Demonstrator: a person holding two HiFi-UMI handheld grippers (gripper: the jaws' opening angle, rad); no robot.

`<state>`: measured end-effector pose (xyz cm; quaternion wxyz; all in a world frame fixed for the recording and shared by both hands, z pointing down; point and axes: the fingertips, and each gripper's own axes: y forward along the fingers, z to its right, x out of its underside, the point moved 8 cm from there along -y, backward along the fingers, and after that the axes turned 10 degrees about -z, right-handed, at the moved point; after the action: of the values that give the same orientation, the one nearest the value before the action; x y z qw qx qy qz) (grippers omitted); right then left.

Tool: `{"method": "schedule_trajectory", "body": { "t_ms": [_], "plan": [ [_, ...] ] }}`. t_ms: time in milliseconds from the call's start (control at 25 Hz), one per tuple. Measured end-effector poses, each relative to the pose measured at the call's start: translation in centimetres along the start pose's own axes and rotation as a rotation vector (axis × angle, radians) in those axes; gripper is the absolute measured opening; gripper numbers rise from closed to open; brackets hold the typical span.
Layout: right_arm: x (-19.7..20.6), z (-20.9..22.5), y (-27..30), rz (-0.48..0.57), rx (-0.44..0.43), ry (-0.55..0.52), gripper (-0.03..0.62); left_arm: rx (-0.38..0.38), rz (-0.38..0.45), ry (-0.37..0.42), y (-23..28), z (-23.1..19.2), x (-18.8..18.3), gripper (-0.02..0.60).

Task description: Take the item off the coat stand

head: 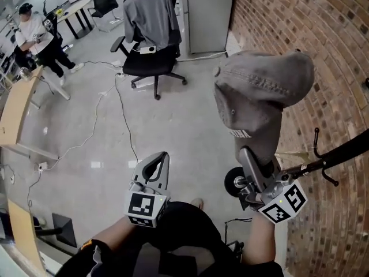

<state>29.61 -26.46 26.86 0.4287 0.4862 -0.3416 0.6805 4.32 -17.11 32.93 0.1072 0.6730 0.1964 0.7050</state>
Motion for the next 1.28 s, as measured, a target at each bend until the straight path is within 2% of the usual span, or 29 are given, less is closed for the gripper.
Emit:
{"method": "schedule_trajectory", "body": {
  "t_ms": [200, 320, 480, 640, 800, 1080, 1280],
  "plan": [
    [7.4, 0.9, 1.7, -0.054, -0.005, 0.252, 0.035, -0.103, -0.093, -0.031, -2.1, -2.9, 2.4, 0.026],
    [10.4, 1.8, 2.0, -0.079, 0.013, 0.347, 0.035, -0.119, -0.114, -0.031, -2.1, -3.4, 2.9, 0.025],
    [13.7, 1.1, 2.8, -0.112, 0.048, 0.415, 0.035, -0.104, -0.134, -0.034, -1.9, -4.7, 4.1, 0.025],
    [15.4, -1.3, 4.3, -0.112, 0.074, 0.452, 0.035, -0.062, -0.119, -0.03, -2.0, -7.6, 4.9, 0.025],
    [16.5, -5.0, 7.0, -0.106, 0.127, 0.459, 0.035, -0.015, -0.08, -0.021, -2.8, -12.5, 5.7, 0.025],
    [19.3, -14.8, 15.2, -0.034, 0.28, 0.541, 0.035, 0.098, -0.024, -0.034, -6.2, -26.4, 7.2, 0.025],
    [20.1, -23.1, 20.3, 0.019, 0.412, 0.524, 0.035, 0.25, -0.024, -0.004, -9.6, -34.2, 7.8, 0.026]
  ]
}}
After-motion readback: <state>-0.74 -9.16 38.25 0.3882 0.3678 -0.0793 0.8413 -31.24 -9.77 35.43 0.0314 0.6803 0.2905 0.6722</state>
